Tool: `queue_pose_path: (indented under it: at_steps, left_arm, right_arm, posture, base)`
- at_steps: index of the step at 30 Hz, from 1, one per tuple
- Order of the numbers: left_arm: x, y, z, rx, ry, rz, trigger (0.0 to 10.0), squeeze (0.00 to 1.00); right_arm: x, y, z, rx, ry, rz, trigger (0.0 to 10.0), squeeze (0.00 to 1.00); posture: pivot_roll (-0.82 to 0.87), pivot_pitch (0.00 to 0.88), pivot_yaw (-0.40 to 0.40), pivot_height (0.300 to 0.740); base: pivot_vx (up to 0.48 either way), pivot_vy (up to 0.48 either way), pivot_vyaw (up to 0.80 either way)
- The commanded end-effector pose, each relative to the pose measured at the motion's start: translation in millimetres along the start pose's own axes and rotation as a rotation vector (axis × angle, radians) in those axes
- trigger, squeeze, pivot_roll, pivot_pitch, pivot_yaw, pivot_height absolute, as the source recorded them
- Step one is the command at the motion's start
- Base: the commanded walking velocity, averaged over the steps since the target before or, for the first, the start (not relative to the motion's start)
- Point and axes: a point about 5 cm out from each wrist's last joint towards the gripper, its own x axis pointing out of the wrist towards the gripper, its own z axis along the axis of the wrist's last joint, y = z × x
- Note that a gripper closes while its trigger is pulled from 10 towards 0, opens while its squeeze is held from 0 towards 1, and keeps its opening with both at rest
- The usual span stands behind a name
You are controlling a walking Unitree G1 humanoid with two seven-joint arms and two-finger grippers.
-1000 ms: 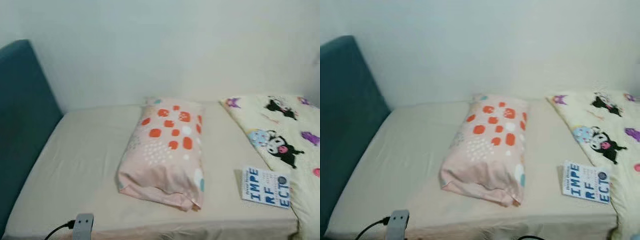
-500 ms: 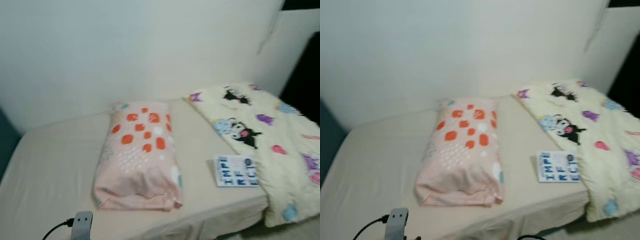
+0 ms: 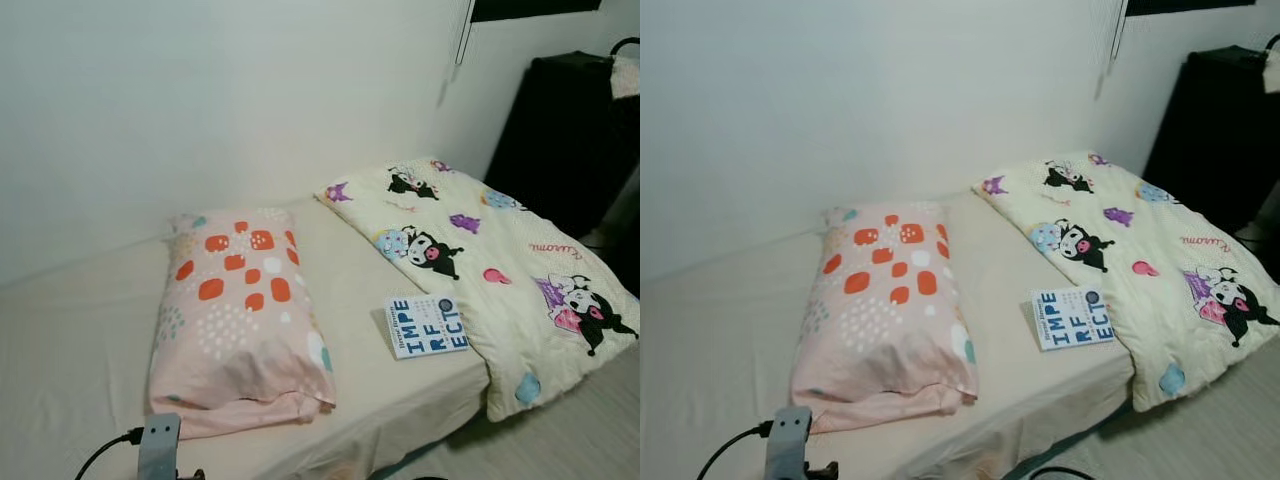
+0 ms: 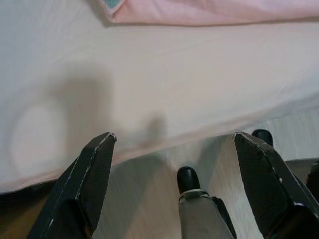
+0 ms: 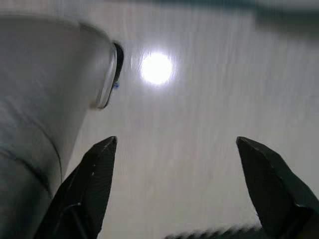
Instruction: Clean up the room
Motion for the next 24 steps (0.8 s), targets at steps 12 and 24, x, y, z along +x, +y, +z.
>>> queue_pose_path:
  at_steps: [12, 24]
  left_arm:
    - [-1.9, -0.7, -14.1, 0.015, 0.039, 0.003, 10.0, 0.0]
    - [-3.5, -1.5, -23.2, 0.024, 0.058, 0.0, 10.0, 0.0]
  right_arm:
    - [-0.5, 56.5, 56.1, -0.433, -0.203, 0.163, 10.0, 0.0]
    - [0.8, 46.6, 32.3, -0.034, -0.132, 0.188, 10.0, 0.0]
  posture:
    - [-0.11, 0.0, 0.023, 0.71]
    - [-0.09, 0.0, 0.015, 0.71]
  base:
    - [0.0, 0.0, 0.0]
    - [0.0, 0.0, 0.11]
